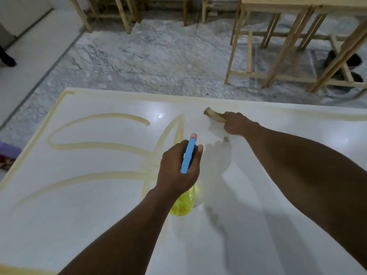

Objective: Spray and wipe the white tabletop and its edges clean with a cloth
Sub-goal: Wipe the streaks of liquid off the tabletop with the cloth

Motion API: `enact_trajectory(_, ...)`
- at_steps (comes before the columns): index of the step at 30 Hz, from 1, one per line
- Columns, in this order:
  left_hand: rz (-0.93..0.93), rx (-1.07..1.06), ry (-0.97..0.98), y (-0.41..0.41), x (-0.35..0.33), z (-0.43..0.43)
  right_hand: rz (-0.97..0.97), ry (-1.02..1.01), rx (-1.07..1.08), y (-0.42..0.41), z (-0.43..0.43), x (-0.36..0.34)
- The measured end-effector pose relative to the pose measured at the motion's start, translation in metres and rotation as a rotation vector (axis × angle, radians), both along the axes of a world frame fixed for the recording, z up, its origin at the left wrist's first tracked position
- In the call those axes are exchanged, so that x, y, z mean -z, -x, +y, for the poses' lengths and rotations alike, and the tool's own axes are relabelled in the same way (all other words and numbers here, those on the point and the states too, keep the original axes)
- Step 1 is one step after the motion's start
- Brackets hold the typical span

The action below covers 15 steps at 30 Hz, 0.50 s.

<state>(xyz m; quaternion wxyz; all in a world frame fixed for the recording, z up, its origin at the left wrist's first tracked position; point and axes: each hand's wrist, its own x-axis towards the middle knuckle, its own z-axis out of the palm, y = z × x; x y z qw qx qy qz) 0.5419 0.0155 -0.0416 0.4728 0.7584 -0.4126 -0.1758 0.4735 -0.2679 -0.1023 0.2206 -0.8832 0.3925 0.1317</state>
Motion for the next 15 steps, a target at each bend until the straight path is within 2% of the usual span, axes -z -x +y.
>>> enact_trajectory(2,0.002,0.004,-0.002,0.001,0.002,0.001,0.100,0.073,-0.038,0.008,0.016,0.036)
enact_trajectory(5,0.010,0.003,-0.010,0.003,0.005,0.006,0.120,0.168,-0.040,0.018,0.040,0.056)
enact_trajectory(15,0.029,0.006,-0.026,0.028,-0.008,0.080,0.066,0.152,-0.027,0.083,0.202,0.051)
